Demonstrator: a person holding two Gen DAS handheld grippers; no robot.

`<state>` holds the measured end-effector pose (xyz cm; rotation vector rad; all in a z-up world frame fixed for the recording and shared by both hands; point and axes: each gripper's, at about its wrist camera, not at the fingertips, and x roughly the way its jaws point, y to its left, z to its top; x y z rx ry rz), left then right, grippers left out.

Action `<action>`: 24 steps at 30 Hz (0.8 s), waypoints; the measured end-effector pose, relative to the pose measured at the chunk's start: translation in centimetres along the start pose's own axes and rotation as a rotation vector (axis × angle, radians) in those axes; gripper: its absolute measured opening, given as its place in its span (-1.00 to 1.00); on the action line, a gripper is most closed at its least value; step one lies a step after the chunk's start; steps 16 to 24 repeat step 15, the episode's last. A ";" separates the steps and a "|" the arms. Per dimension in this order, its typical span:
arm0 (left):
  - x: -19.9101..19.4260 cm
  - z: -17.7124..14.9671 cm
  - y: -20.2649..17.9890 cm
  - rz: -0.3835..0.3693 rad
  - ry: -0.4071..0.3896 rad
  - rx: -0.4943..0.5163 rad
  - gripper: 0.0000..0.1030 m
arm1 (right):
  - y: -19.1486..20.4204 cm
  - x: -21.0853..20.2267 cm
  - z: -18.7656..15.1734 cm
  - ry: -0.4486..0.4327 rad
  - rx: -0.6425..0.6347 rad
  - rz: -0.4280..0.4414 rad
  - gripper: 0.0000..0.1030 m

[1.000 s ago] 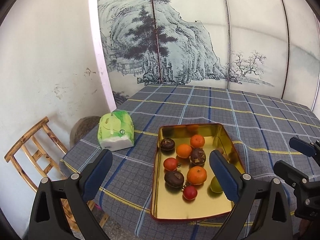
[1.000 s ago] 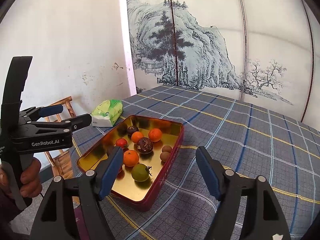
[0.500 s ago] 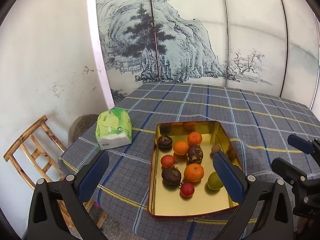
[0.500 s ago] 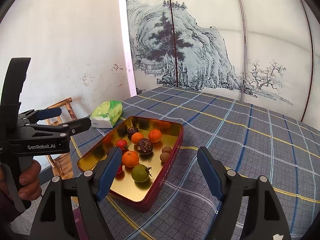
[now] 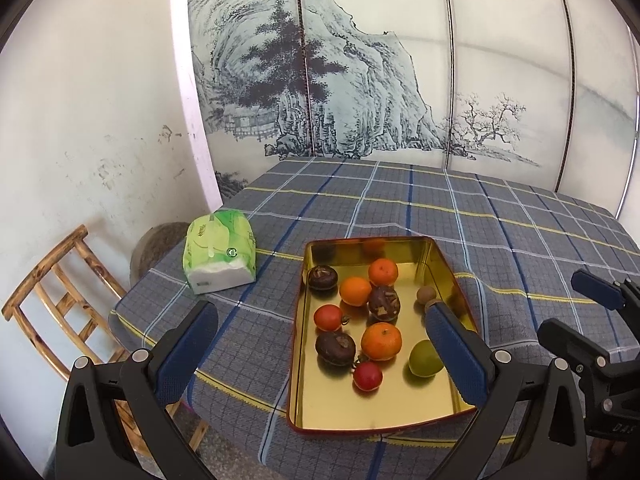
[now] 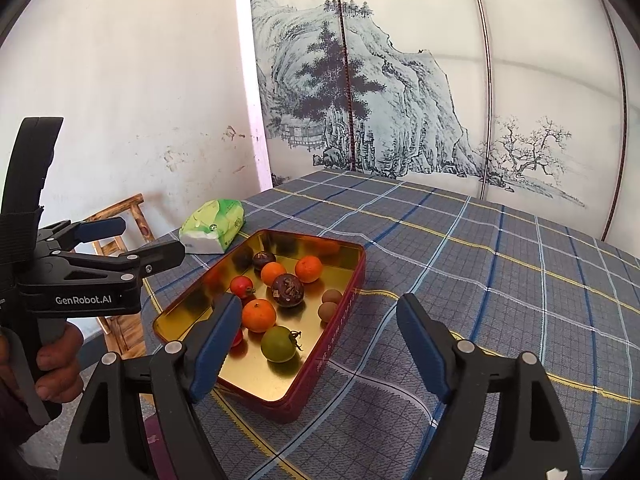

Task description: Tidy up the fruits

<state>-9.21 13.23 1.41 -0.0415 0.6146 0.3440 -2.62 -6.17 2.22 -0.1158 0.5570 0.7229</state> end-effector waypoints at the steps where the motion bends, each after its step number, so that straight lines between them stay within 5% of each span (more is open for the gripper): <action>1: 0.0 0.0 -0.1 0.007 -0.007 0.004 1.00 | 0.0 0.0 0.0 0.003 0.003 0.001 0.53; 9: 0.0 0.2 -0.8 0.020 -0.008 0.026 1.00 | -3.1 0.7 -0.8 0.045 0.077 -0.015 0.59; 15: 0.6 0.9 -0.3 0.016 0.046 -0.017 1.00 | -11.7 0.5 -1.7 0.111 0.168 -0.205 0.62; 24: 0.6 0.9 -0.3 0.016 0.046 -0.017 1.00 | -11.7 0.5 -1.7 0.111 0.168 -0.205 0.62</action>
